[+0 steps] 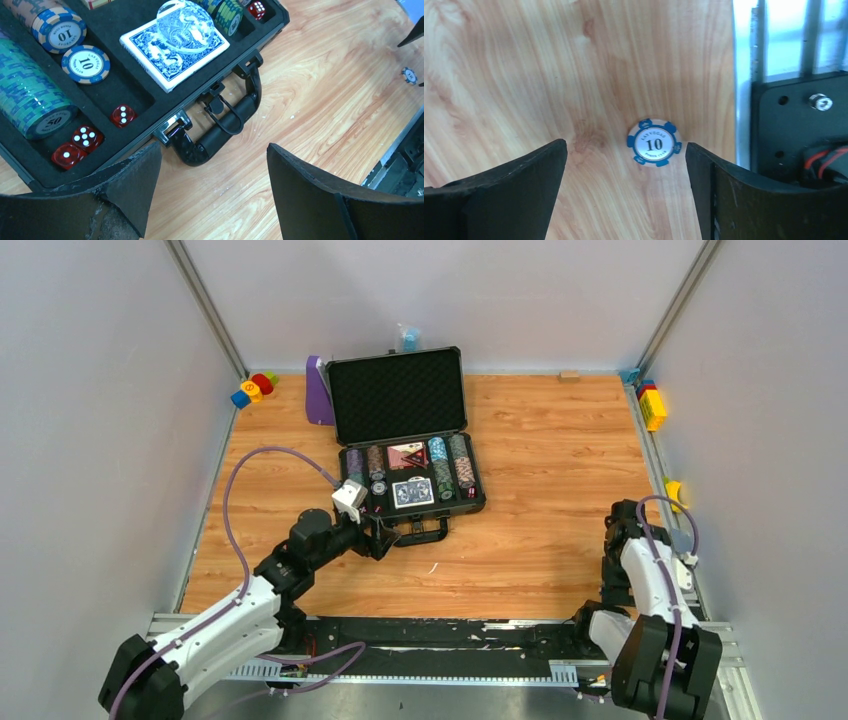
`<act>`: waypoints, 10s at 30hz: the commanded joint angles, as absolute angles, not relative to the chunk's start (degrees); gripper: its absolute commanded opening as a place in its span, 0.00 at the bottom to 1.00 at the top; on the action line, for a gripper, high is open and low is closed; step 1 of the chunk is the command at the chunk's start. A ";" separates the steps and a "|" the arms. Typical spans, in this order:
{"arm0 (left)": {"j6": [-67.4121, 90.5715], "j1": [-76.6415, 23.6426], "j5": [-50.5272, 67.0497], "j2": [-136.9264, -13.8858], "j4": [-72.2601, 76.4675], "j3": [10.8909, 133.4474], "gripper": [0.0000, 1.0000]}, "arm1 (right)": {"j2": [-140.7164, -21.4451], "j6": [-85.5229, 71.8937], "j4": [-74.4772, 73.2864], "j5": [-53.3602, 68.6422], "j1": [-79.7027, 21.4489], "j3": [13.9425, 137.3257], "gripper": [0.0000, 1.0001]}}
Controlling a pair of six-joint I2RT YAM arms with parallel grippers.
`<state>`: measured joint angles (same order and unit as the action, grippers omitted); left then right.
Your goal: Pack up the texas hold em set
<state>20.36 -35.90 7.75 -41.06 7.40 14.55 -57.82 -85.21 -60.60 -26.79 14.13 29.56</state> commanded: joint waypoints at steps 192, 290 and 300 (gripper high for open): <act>29.56 -35.65 -32.06 -3.77 -14.03 13.38 0.93 | -122.94 -34.19 -24.61 -12.25 -52.85 103.65 0.33; 19.91 -35.60 -12.34 -9.05 -6.20 11.59 1.00 | -144.25 -29.96 -1.14 76.50 -10.96 122.84 0.00; 18.68 -35.60 -9.36 -11.63 -5.06 12.37 1.00 | -135.92 -24.75 -1.17 75.73 -11.95 115.98 0.00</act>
